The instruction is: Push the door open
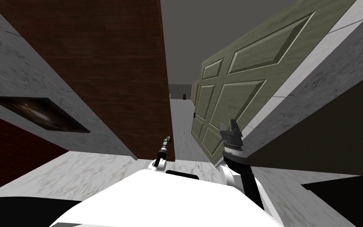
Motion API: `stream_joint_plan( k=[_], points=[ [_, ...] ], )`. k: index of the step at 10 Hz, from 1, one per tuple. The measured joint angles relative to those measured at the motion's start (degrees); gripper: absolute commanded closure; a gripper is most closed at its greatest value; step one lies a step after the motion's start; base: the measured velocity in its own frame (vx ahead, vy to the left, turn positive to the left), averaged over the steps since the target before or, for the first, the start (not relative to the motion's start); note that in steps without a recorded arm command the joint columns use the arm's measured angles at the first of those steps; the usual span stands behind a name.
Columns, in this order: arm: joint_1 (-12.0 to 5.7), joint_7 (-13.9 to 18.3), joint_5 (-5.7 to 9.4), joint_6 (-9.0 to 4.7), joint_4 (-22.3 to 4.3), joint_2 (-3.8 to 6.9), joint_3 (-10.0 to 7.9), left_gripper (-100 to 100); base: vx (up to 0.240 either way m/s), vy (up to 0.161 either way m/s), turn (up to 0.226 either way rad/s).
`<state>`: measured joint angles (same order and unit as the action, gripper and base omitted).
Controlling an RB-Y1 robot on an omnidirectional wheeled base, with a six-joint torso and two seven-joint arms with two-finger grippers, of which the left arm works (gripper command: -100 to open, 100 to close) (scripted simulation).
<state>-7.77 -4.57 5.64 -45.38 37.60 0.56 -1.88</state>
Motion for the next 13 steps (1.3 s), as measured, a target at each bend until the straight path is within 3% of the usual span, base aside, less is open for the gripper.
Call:
stream_joint_plan(
  k=[4,6,7,10,13],
  points=[
    [0.21,-0.56,0.25,0.39,-0.49,0.31,-0.39,100,0.104,-0.019,0.027],
    [-0.6,-0.64,0.65,-0.21,-1.56,1.48,-1.06,100,0.167,0.009,0.077],
    [-0.82,-1.06,0.97,-0.45,-1.57,1.85,-1.75,-100,-0.036,-0.042,0.052],
    [-0.96,-0.89,1.06,-0.39,-1.51,2.11,-1.62,-100,-0.171,-0.045,0.012],
    [-1.0,-0.6,1.18,-0.1,-1.23,1.52,-1.41,-100,-0.205,-0.065,0.026]
  ],
)
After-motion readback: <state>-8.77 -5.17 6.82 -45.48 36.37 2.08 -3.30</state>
